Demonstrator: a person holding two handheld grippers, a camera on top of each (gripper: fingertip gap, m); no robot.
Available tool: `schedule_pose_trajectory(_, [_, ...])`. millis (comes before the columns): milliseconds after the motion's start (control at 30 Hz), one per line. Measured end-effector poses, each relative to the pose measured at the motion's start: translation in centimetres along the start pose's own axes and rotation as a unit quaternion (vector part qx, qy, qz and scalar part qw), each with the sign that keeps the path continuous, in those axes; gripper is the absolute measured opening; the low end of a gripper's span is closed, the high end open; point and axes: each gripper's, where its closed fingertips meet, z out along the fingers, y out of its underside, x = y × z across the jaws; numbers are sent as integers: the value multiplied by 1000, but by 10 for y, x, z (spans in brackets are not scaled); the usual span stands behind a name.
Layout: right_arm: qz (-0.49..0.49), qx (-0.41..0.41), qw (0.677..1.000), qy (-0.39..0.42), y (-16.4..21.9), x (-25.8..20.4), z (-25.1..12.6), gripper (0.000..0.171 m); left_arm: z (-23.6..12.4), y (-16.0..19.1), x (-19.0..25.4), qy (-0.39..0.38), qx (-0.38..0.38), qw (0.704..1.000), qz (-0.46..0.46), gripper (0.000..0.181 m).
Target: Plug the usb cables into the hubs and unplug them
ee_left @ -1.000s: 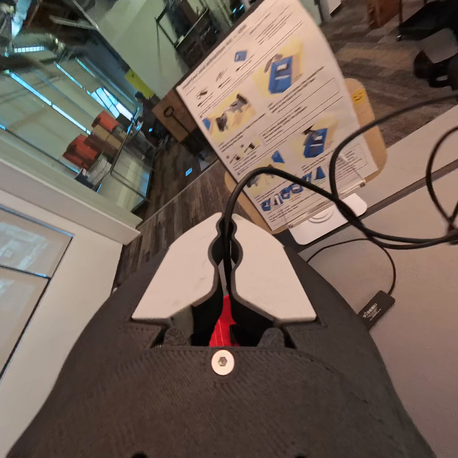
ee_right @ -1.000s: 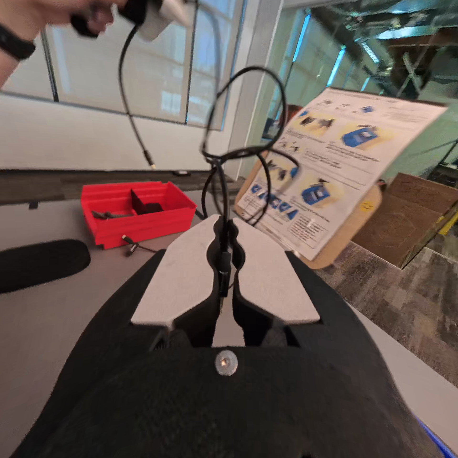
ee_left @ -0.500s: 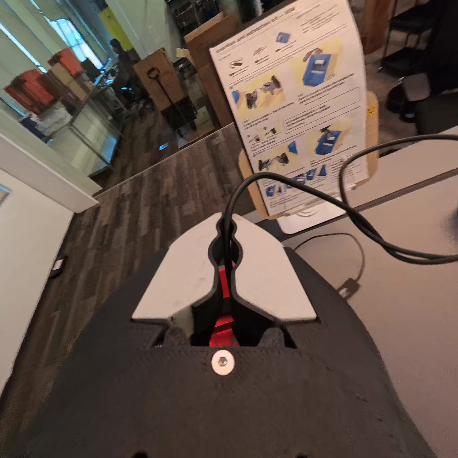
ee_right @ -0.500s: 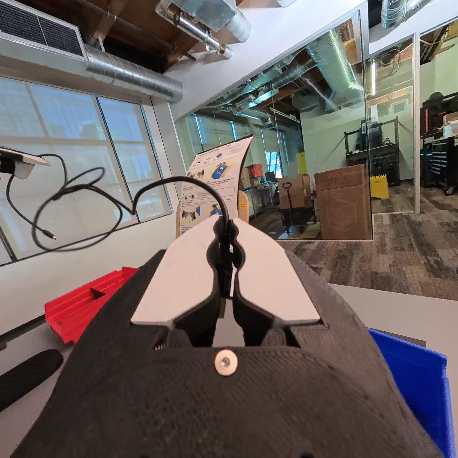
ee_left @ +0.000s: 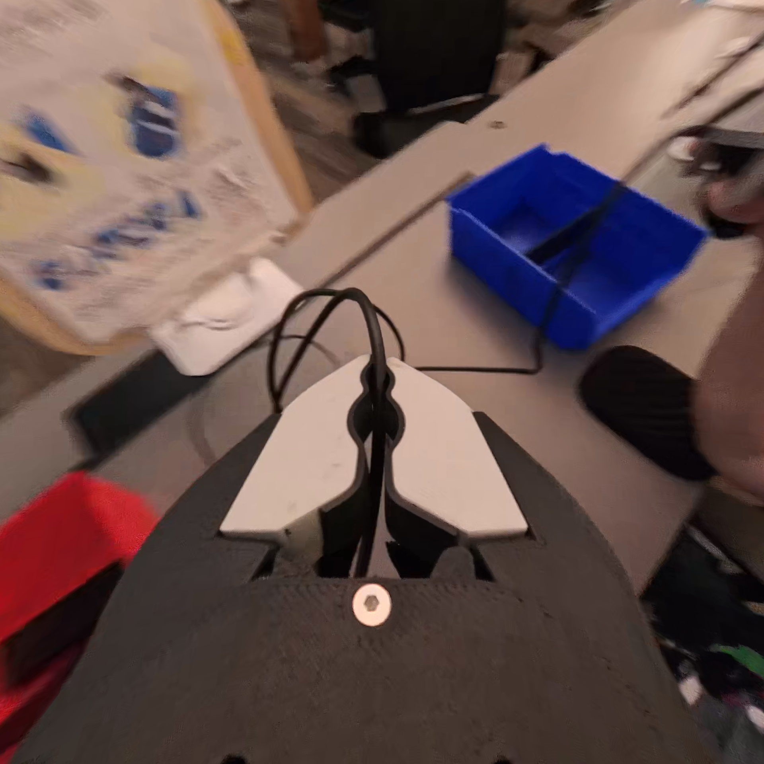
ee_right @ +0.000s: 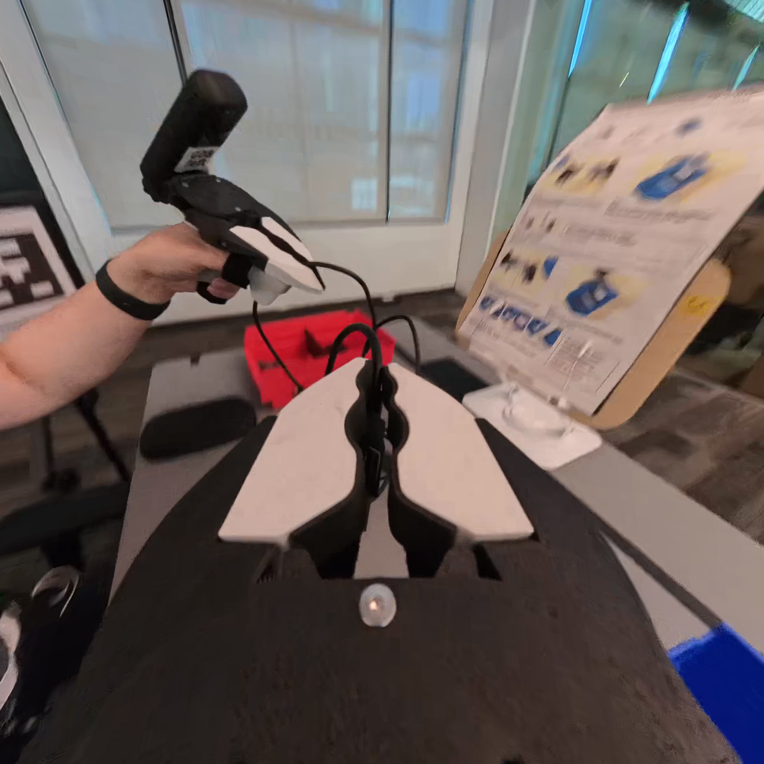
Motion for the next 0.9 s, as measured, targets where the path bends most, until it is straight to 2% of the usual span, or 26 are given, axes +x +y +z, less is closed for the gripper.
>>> schedule_pose_trajectory(33, [0,-39,999,-9,13,-3,8,5,19,20,21,32,-1,999,-6,0])
schedule_pose_trajectory(167, [-2,-145,989,-33,56,-2,26,5,83,74,88,120,20,992,15,0])
schedule_pose_trajectory(267, [-43,-190,980,-34,76,3,25,6,107,96,124,199,26,980,-8,6])
schedule_pose_trajectory(367, [-135,-204,969,-46,86,4,16,5,108,107,130,238,23,971,-6,28])
schedule_pose_trajectory(467, [-205,-190,957,-78,89,-6,11,5,88,98,118,255,47,966,25,54])
schedule_pose_trajectory(500, [-219,-175,956,-91,86,-12,12,5,80,93,115,264,54,962,39,58])
schedule_pose_trajectory(567, [-246,-151,952,-105,80,-20,16,5,70,89,112,279,40,956,78,59])
schedule_pose_trajectory(667, [-289,-158,936,-124,84,-33,21,5,74,74,106,253,16,958,137,63])
schedule_pose_trajectory(733, [-312,-185,926,-103,90,-31,26,5,69,67,117,291,-8,945,150,60])
schedule_pose_trajectory(800, [-321,-222,917,-84,98,-25,26,5,65,80,127,328,-74,928,163,50])
schedule_pose_trajectory(900, [-328,-245,911,-58,101,-14,18,5,83,106,127,301,-151,924,181,51])
